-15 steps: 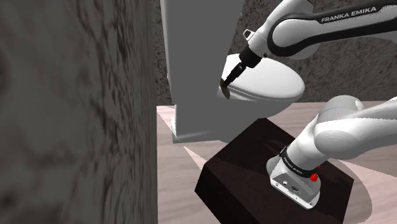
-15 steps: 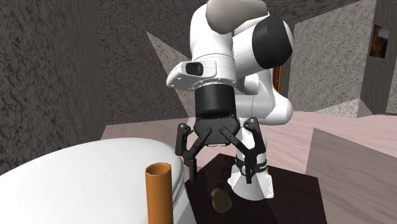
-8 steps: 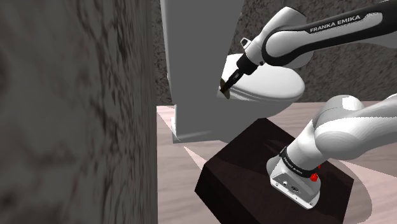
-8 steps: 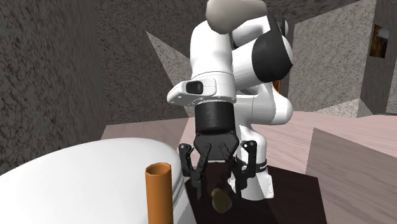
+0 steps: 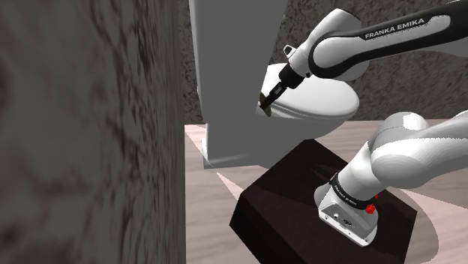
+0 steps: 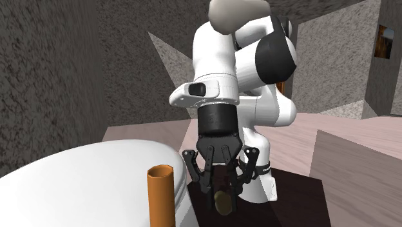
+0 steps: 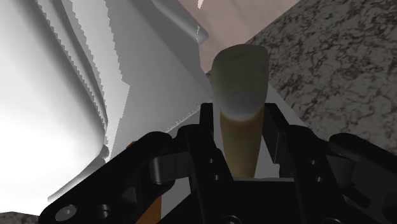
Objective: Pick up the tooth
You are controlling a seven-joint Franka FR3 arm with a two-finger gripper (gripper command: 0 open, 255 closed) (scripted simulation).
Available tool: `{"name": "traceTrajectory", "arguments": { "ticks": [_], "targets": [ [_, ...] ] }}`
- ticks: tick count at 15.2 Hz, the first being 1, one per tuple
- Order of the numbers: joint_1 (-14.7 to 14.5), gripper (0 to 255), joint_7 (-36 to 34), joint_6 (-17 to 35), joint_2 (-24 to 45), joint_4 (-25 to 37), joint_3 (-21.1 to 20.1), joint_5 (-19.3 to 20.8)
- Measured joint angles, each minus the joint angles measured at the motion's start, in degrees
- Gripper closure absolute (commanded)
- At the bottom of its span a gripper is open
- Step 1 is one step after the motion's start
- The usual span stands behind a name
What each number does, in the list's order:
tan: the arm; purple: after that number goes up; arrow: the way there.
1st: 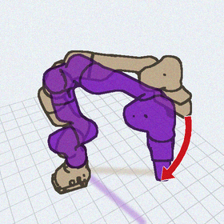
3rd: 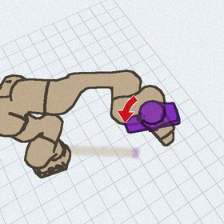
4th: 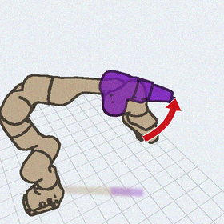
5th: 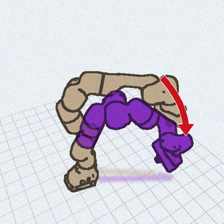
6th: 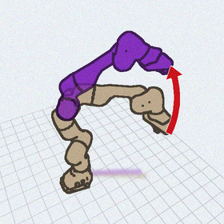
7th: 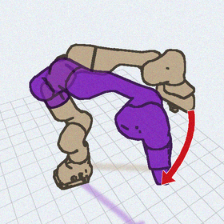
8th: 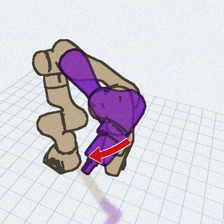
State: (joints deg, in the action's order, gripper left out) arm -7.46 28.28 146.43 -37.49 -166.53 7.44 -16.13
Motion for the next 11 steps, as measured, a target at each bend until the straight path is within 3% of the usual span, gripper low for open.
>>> {"name": "traceTrajectory", "arguments": {
  "ticks": [11],
  "targets": [
    [1.87, 255, -2.92, -9.05, -4.66, 4.36, -1.43, 2.11]
  ]
}}
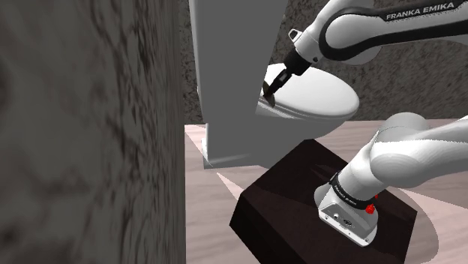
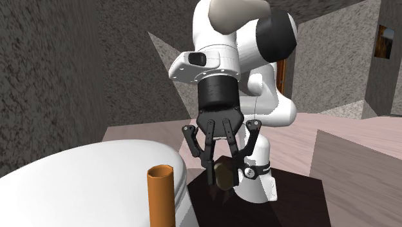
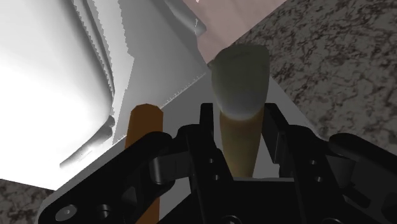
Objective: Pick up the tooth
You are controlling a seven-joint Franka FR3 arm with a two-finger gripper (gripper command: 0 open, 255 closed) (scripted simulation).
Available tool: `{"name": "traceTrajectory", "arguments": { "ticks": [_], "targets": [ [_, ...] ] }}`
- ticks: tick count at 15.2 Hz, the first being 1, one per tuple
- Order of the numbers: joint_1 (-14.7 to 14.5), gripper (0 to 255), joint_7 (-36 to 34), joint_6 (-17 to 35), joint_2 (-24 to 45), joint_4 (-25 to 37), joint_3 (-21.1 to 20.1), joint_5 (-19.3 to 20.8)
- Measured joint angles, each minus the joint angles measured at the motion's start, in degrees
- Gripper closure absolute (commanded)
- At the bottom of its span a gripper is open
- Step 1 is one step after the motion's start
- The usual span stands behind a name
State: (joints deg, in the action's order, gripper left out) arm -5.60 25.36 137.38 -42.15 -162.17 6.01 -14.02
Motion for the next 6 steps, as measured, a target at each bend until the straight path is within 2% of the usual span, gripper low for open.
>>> {"name": "traceTrajectory", "arguments": {
  "ticks": [6],
  "targets": [
    [0.69, 255, -1.2, -4.94, -1.81, 3.22, -0.35, 0.91]
  ]
}}
